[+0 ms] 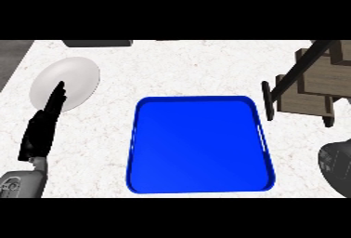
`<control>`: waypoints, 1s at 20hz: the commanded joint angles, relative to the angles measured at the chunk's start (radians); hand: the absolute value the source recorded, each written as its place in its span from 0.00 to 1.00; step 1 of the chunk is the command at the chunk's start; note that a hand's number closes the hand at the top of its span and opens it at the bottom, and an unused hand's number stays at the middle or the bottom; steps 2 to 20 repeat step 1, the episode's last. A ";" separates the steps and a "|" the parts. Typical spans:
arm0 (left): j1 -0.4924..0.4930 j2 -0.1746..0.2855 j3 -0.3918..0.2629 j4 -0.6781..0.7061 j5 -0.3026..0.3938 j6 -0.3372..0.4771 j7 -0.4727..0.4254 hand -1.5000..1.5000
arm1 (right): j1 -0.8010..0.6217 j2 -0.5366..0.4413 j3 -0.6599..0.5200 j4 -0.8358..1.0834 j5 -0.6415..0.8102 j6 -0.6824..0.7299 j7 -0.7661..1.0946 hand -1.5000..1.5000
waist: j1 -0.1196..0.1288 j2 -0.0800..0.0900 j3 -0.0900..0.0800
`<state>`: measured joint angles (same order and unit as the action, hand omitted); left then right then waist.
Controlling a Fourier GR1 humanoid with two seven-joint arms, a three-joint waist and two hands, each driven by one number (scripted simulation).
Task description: Pick the squash from the tray and place it in the tiered basket
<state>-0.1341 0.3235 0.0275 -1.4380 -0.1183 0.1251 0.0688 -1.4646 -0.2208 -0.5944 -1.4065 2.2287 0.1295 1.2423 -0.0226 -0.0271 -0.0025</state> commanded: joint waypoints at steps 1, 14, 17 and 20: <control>-0.009 0.002 0.003 -0.004 0.004 -0.006 0.001 0.50 | 0.027 0.166 0.072 -0.223 0.104 0.141 0.181 0.00 | -0.009 0.001 0.001; -0.009 0.002 0.003 -0.004 0.004 -0.006 0.001 0.50 | 0.027 0.166 0.072 -0.223 0.104 0.141 0.181 0.00 | -0.009 0.001 0.001; -0.009 0.002 0.003 -0.004 0.004 -0.006 0.001 0.50 | 0.027 0.166 0.072 -0.223 0.104 0.141 0.181 0.00 | -0.009 0.001 0.001; -0.009 0.002 0.003 -0.004 0.004 -0.006 0.001 0.50 | 0.027 0.166 0.072 -0.223 0.104 0.141 0.181 0.00 | -0.009 0.001 0.001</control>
